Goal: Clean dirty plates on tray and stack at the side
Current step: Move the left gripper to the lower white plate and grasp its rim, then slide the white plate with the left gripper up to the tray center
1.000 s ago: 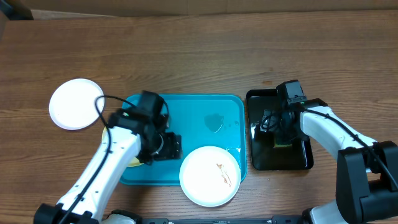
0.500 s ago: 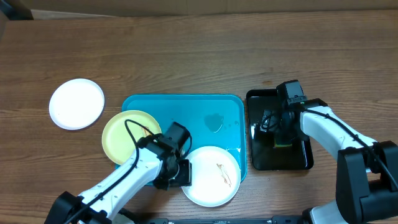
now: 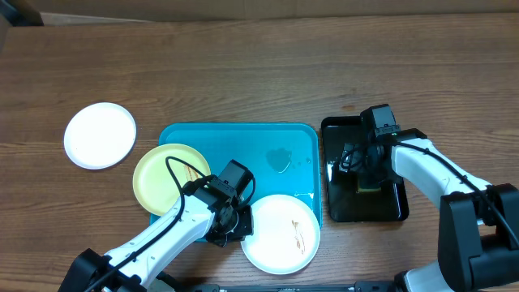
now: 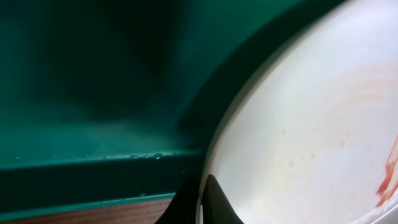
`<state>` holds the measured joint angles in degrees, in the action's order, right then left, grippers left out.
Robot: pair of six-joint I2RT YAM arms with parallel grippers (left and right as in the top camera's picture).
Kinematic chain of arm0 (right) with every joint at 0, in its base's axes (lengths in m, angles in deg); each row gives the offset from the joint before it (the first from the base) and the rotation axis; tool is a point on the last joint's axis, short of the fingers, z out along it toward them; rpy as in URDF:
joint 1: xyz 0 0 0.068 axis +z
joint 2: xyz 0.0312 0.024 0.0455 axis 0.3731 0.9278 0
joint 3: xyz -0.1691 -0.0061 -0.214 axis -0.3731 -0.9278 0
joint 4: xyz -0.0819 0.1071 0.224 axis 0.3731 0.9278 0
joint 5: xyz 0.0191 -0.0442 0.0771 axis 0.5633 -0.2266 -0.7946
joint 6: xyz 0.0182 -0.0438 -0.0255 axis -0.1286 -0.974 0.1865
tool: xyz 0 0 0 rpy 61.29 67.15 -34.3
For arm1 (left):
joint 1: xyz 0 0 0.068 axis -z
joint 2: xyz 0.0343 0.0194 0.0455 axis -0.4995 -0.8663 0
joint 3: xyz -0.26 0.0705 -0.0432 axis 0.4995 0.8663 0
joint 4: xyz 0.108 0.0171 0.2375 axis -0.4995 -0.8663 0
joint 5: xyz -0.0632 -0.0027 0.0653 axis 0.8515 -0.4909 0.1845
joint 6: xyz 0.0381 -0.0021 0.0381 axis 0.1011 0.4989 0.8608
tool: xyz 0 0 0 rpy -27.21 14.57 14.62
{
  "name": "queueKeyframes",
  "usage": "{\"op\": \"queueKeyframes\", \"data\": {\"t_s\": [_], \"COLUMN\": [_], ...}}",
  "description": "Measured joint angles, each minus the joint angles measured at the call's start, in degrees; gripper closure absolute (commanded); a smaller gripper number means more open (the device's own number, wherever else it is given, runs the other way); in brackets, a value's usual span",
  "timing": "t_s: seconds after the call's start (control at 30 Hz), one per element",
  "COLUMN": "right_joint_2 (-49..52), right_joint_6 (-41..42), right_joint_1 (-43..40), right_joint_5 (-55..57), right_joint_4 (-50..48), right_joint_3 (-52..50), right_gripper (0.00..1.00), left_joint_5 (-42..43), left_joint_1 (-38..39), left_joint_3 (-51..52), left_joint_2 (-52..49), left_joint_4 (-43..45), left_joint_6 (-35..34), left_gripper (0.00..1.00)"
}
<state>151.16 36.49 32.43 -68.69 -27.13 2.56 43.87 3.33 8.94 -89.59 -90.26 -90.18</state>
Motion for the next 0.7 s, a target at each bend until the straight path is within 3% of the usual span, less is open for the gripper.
{"op": "queueKeyframes", "data": {"t_s": [0.23, 0.47, 0.7], "right_joint_2": [0.0, 0.0, 0.0], "right_joint_6": [-0.04, -0.02, -0.02], "right_joint_1": [0.0, 0.0, 0.0], "right_joint_5": [0.0, 0.0, 0.0], "right_joint_4": [-0.02, 0.0, 0.0], "right_joint_3": [0.0, 0.0, 0.0], "right_gripper": [0.0, 0.0, 0.0], "left_joint_5": [-1.22, -4.72, -10.49], "left_joint_1": [-0.63, -7.98, -12.96], "left_joint_3": [-0.02, -2.75, -5.05], "left_joint_2": [0.0, 0.0, -0.28], "left_joint_4": [3.67, 5.46, 18.27], "left_joint_6": [0.0, 0.07, 5.01], "left_gripper": [0.96, 0.96, 0.96]}}
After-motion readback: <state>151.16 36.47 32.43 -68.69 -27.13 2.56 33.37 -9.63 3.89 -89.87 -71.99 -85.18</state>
